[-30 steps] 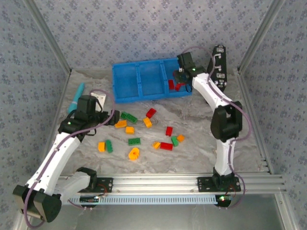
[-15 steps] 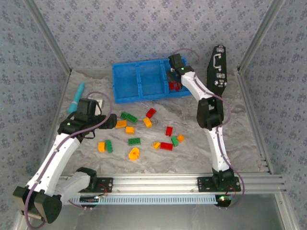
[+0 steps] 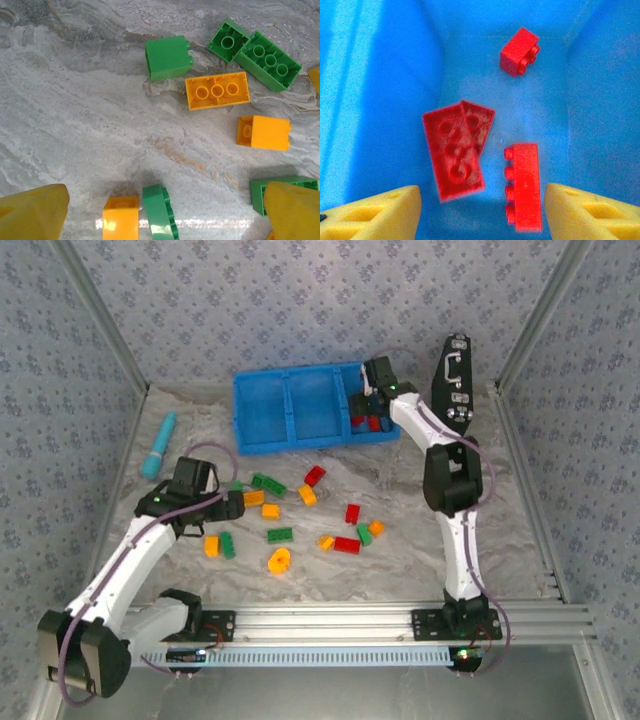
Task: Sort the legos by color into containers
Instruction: Place the lego in the container, then pick up the lego from the center of the table.
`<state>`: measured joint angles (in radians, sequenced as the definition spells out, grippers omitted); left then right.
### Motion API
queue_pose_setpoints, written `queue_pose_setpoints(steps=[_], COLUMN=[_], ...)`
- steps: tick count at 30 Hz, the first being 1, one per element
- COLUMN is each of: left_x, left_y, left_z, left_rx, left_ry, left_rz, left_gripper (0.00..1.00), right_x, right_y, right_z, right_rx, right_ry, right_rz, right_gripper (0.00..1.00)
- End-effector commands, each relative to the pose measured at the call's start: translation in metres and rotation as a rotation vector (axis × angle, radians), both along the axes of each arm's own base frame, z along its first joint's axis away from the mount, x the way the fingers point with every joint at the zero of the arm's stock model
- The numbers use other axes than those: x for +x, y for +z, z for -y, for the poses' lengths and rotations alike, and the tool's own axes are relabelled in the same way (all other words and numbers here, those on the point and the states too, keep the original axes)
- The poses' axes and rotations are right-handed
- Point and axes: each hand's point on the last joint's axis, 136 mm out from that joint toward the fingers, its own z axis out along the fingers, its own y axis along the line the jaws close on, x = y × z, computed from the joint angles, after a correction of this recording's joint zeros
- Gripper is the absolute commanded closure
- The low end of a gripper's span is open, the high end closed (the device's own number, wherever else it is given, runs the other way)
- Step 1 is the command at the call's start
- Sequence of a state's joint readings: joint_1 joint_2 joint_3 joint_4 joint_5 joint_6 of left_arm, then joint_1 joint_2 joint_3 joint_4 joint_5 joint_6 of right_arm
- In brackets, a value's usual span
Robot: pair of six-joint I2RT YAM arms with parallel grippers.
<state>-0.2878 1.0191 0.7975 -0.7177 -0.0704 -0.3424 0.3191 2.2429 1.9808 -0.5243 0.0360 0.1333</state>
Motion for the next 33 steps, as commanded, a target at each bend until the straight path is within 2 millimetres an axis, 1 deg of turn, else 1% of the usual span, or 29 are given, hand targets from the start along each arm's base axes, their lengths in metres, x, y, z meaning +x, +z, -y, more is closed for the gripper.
queue_pose_setpoints(steps=[1, 2, 3, 4, 5, 9, 12, 14, 15, 17, 20, 27, 29, 33], left_x=[0.028, 0.034, 0.040, 0.045, 0.050, 0.067, 0.077, 0.083, 0.086, 0.092, 0.098, 0.100, 0.099, 0.097], left_y=[0.012, 0.012, 0.012, 0.013, 0.014, 0.021, 0.025, 0.027, 0.029, 0.033, 0.039, 0.040, 0.041, 0.042], left_z=[0.014, 0.018, 0.022, 0.025, 0.028, 0.037, 0.043, 0.047, 0.049, 0.051, 0.053, 0.056, 0.057, 0.059], left_rx=[-0.049, -0.059, -0.065, -0.069, -0.075, -0.079, -0.090, -0.097, -0.099, -0.099, -0.101, -0.113, -0.118, -0.136], left_ry=[-0.027, -0.039, -0.052, -0.061, -0.076, -0.122, -0.151, -0.170, -0.180, -0.189, -0.200, -0.214, -0.214, -0.213], left_rz=[0.063, 0.063, 0.062, 0.066, 0.070, 0.092, 0.108, 0.106, 0.104, 0.117, 0.145, 0.144, 0.147, 0.141], left_gripper=[0.00, 0.00, 0.00, 0.00, 0.00, 0.00, 0.00, 0.00, 0.00, 0.00, 0.00, 0.00, 0.00, 0.00], right_x=[-0.041, -0.056, -0.072, -0.084, -0.100, -0.155, -0.192, -0.214, -0.228, -0.243, -0.257, -0.273, -0.278, -0.279], right_y=[0.051, 0.047, 0.038, 0.037, 0.029, 0.017, 0.001, -0.009, -0.018, -0.028, -0.043, -0.071, -0.077, -0.083], right_z=[-0.014, -0.014, -0.013, -0.013, -0.011, -0.013, -0.019, -0.027, -0.027, -0.030, -0.031, -0.045, -0.044, -0.045], right_rx=[0.144, 0.157, 0.161, 0.163, 0.155, 0.162, 0.213, 0.266, 0.272, 0.268, 0.238, 0.193, 0.173, 0.156], right_ry=[0.048, 0.043, 0.030, 0.017, -0.002, -0.062, -0.116, -0.144, -0.168, -0.190, -0.207, -0.188, -0.194, -0.204], right_rz=[0.018, -0.009, -0.043, -0.058, -0.085, -0.164, -0.249, -0.305, -0.337, -0.369, -0.410, -0.490, -0.512, -0.526], right_gripper=[0.32, 0.32, 0.32, 0.32, 0.32, 0.32, 0.32, 0.32, 0.32, 0.32, 0.32, 0.31, 0.31, 0.33])
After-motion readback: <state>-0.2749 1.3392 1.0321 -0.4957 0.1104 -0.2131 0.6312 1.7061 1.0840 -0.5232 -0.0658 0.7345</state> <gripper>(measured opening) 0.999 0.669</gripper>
